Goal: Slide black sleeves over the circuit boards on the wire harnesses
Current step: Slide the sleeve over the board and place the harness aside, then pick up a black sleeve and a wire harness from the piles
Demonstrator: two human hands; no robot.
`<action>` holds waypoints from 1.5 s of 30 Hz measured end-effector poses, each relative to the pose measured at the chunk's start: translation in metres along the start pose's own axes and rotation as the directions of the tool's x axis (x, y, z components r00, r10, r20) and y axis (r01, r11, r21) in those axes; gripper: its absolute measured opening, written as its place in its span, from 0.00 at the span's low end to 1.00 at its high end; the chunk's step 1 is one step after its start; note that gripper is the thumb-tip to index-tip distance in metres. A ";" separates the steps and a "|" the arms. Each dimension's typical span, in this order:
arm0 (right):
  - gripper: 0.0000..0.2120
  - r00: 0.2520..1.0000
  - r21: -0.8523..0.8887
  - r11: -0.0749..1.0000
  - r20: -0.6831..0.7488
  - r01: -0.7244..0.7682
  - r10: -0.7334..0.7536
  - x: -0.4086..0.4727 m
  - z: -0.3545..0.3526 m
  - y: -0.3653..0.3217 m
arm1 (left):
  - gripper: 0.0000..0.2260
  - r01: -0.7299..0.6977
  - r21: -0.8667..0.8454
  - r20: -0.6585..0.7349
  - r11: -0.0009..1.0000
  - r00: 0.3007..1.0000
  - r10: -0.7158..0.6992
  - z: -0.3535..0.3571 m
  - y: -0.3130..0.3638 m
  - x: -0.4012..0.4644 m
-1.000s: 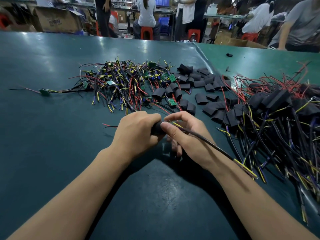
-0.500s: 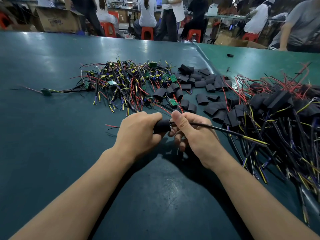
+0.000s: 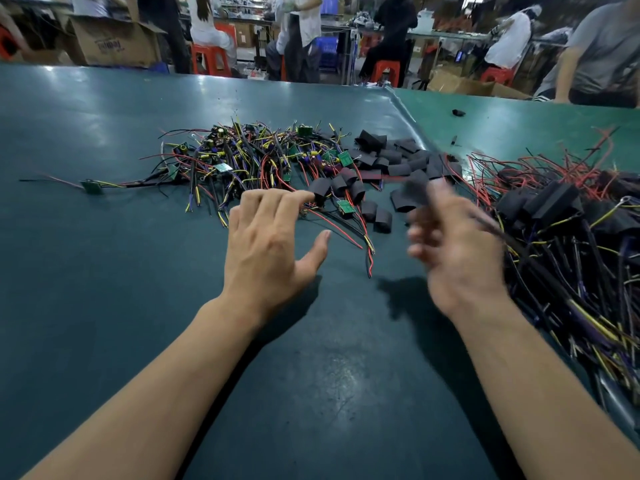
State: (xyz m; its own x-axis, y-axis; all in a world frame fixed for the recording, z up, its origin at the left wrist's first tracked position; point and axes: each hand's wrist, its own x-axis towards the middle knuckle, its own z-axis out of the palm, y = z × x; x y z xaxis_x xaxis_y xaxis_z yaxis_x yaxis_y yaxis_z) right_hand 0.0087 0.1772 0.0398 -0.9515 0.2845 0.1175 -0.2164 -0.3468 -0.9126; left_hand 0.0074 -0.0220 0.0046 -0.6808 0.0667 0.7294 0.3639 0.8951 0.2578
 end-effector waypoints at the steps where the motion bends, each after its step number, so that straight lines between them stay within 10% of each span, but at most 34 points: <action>1: 0.11 0.995 0.132 0.991 -0.094 -0.024 0.037 0.006 -0.006 -0.007 | 0.20 -0.001 0.002 -0.004 1.000 1.000 0.001 0.001 -0.001 0.000; 15: 0.02 0.999 -0.215 0.976 -0.034 -0.020 0.014 0.010 -0.002 0.042 | 0.22 0.336 0.280 0.317 0.899 0.852 -0.417 0.019 -0.031 -0.004; 23: 0.06 0.996 -0.333 0.943 0.084 0.001 0.028 0.010 -0.003 0.045 | 0.15 0.350 0.256 0.287 0.901 0.863 -0.416 0.019 -0.034 0.004; 26: 0.05 0.975 -0.594 0.773 0.156 0.223 -0.161 0.003 -0.001 0.050 | 0.14 0.371 0.251 0.265 0.894 0.862 -0.432 0.020 -0.034 0.006; 30: 0.11 0.879 -0.869 0.232 0.358 0.437 -0.316 -0.003 0.002 0.057 | 0.09 0.451 0.182 0.192 0.874 0.855 -0.481 0.019 -0.039 0.008; 36: 0.15 0.860 -0.837 0.242 0.420 0.490 -0.288 -0.003 0.003 0.058 | 0.08 0.593 -0.105 0.029 0.798 0.804 -0.594 0.015 -0.032 0.010; 39: 0.15 0.834 -0.808 0.253 0.446 0.532 -0.325 -0.004 0.003 0.058 | 0.06 0.426 -0.313 -0.131 0.849 0.866 -0.483 0.005 -0.018 0.011; 45: 0.38 0.850 -0.765 0.372 0.470 0.526 -0.237 -0.002 0.002 0.058 | 0.10 -0.191 -0.590 -0.053 0.784 0.979 0.199 -0.009 0.023 -0.007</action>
State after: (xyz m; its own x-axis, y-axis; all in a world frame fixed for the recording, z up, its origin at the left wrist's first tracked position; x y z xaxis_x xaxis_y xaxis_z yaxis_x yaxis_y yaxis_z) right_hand -0.0025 0.1546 -0.0121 -0.8606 -0.0959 0.5001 -0.4136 0.7045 -0.5767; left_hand 0.0262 -0.0057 0.0117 -0.5602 0.2200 0.7986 0.7908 0.4290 0.4366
